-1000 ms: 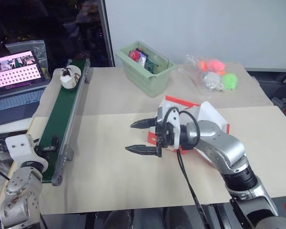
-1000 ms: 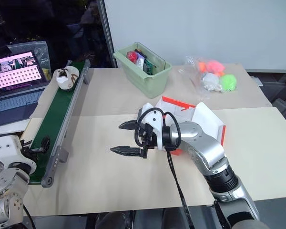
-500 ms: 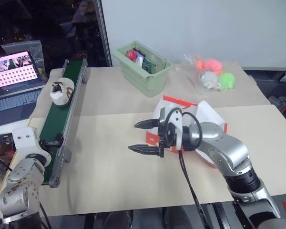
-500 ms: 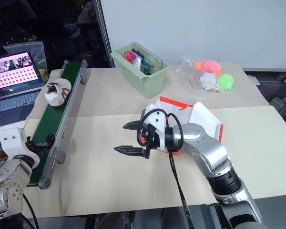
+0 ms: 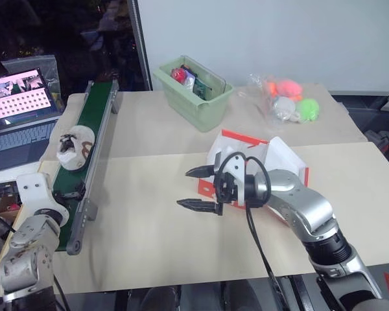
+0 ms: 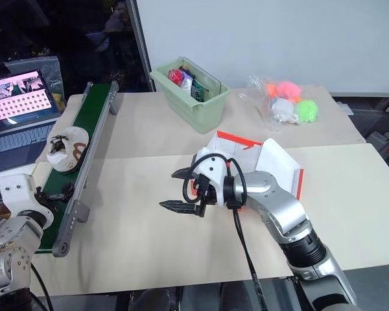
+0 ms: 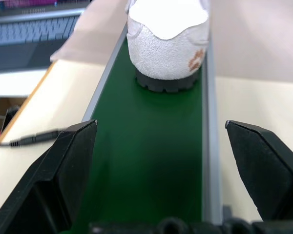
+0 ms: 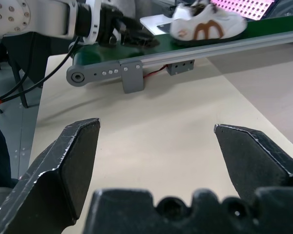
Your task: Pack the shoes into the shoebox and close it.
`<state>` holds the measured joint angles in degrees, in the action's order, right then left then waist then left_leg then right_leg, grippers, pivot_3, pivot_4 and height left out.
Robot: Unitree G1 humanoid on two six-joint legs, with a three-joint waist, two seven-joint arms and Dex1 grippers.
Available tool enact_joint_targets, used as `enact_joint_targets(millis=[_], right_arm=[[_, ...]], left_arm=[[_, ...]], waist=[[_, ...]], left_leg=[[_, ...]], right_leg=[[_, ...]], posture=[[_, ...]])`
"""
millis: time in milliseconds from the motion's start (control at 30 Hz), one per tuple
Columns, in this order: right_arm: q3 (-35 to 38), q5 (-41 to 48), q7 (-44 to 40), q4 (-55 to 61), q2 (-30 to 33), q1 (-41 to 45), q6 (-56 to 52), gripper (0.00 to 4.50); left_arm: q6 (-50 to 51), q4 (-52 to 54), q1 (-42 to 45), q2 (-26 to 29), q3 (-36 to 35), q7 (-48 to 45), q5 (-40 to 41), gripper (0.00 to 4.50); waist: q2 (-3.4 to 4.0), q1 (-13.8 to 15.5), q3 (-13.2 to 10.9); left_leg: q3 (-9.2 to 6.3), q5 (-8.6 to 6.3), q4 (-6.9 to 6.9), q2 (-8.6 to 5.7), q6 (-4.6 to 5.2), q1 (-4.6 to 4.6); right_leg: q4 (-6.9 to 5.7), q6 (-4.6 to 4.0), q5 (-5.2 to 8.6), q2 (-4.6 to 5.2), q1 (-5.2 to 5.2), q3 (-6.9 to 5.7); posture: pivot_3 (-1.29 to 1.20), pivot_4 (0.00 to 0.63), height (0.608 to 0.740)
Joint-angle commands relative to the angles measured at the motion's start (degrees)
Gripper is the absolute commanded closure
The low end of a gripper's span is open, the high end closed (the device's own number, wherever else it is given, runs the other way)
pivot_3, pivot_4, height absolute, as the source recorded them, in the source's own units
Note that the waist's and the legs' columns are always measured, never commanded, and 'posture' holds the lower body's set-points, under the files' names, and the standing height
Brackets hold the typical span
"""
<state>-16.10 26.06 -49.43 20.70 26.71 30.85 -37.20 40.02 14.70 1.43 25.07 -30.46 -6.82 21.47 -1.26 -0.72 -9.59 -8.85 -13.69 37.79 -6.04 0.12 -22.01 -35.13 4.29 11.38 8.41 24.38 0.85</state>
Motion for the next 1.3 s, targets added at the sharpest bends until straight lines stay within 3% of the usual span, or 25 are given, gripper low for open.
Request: enact_joint_targets(millis=[33, 267, 367, 467, 533, 700, 767, 967, 1300], right_arm=[[2.53, 1.19, 0.50, 2.45, -0.33, 0.72, 0.80, 0.04], [3.77, 1.75, 1.13, 2.87, -1.04, 1.33, 0.13, 0.04], [4.32, 2.10, 1.44, 2.81, -1.26, 1.75, -0.16, 0.00], [4.65, 2.17, 1.58, 2.84, -1.33, 1.88, -0.35, 0.00], [4.71, 2.24, 1.69, 2.88, -1.30, 1.88, -0.45, 0.00], [5.63, 1.98, 4.33, 0.40, -2.53, 2.75, -1.45, 0.00], [8.42, 3.52, 9.03, -3.11, -5.88, 4.53, -4.58, 0.00], [26.02, 14.37, 29.21, -17.83, -20.69, 12.27, -25.17, 0.00], [43.56, 29.82, 44.02, -25.72, -31.60, 18.91, -36.68, 0.00]], left_arm=[[0.42, -0.10, 0.60, 1.45, 0.38, 0.35, -1.24, 0.00], [-0.23, -0.37, 0.81, 1.97, 2.14, -0.65, -2.45, 0.00], [-0.70, -0.63, 1.72, 1.63, 2.06, -1.25, -1.77, 0.71], [0.33, -1.07, 2.41, 1.72, 2.30, -0.81, -2.04, 1.86], [0.90, -1.13, 2.61, 1.71, 2.42, -0.52, -2.24, 2.18], [-0.62, 0.55, 5.40, 0.63, 2.99, 2.28, -3.79, 2.18], [-4.66, 2.64, 6.27, 1.17, 6.01, 3.31, -7.52, 2.18], [-12.03, 9.80, 8.25, -2.15, 18.65, 0.59, -11.06, 2.18], [-11.85, 11.09, 13.89, -9.54, 31.15, -6.74, -7.59, 2.18]], waist=[[0.00, 0.02, 0.00], [0.00, -0.04, 0.00], [0.00, 0.02, 0.00], [0.00, 0.16, 0.00], [0.00, 0.20, 0.00], [0.00, 0.22, 0.00], [-0.02, 0.12, 0.01], [-0.02, 0.22, 0.01], [-0.01, -0.67, 0.02]], left_leg=[[0.00, 0.00, 0.00, 0.00, 0.00, 0.00], [0.01, 0.00, 0.00, 0.00, 0.00, 0.00], [0.00, 0.00, 0.00, 0.01, 0.00, 0.00], [0.00, 0.00, 0.00, 0.01, -0.01, 0.00], [0.00, 0.00, 0.00, 0.01, 0.00, 0.01], [0.00, 0.01, 0.00, 0.00, -0.01, 0.00], [0.01, 0.01, 0.00, 0.00, -0.01, 0.00], [0.04, 0.03, -0.01, 0.02, -0.06, -0.04], [0.37, 0.09, 0.00, 0.01, -0.11, -0.41]], right_leg=[[0.00, 0.00, 0.00, 0.00, 0.00, 0.00], [0.00, 0.00, 0.00, -0.01, 0.01, 0.00], [0.00, 0.00, 0.00, -0.01, 0.01, 0.01], [-0.01, -0.01, 0.00, -0.01, 0.00, 0.01], [0.00, -0.01, 0.00, 0.00, -0.01, 0.01], [-0.02, -0.01, -0.01, 0.00, -0.01, 0.00], [-0.01, -0.03, -0.02, 0.00, 0.00, 0.01], [0.01, -0.24, -0.15, -0.02, 0.09, 0.12], [-0.69, -0.28, -0.18, -0.03, 0.78, 0.36]], posture=[[0.00, 0.150, 0.740], [0.00, 0.150, 0.740], [0.00, 0.150, 0.740], [0.00, 0.150, 0.740], [0.00, 0.150, 0.740], [0.00, 0.150, 0.740], [0.00, 0.150, 0.740], [0.00, 0.150, 0.740], [0.00, 0.150, 0.740]])
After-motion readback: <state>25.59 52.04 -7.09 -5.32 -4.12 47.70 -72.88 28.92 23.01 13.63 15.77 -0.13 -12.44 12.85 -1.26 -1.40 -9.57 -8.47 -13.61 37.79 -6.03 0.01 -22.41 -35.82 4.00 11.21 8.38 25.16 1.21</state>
